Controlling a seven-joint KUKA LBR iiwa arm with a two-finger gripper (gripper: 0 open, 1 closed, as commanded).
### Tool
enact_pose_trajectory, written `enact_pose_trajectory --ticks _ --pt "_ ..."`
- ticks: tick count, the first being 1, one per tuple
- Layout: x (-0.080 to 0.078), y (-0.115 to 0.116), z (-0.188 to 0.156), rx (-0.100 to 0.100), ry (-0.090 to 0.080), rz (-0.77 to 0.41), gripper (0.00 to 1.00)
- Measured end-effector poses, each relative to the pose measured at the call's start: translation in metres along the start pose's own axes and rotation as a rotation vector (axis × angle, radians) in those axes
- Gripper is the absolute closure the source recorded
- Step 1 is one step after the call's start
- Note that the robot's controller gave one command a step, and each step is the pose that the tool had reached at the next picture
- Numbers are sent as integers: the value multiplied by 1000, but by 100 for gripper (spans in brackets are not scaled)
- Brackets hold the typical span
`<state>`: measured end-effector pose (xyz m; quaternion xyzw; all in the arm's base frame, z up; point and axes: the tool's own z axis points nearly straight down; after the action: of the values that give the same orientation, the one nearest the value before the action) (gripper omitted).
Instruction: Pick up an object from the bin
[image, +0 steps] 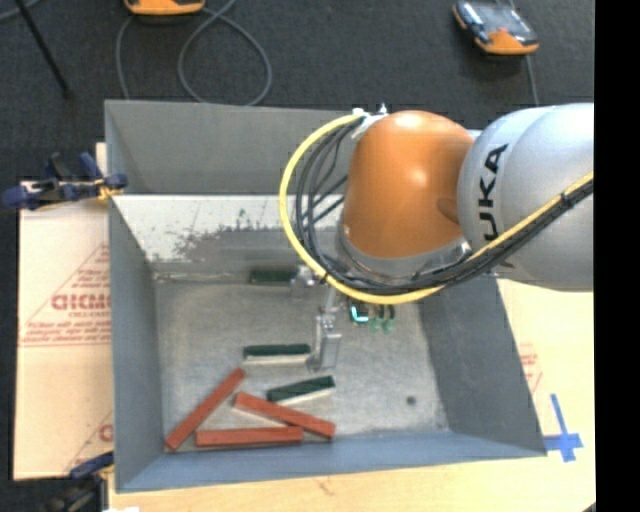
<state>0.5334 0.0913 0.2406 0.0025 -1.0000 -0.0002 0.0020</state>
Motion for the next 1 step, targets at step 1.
enact_pose_trajectory --ticks 1 --pt "38 -25 123 2 1 -238 0"
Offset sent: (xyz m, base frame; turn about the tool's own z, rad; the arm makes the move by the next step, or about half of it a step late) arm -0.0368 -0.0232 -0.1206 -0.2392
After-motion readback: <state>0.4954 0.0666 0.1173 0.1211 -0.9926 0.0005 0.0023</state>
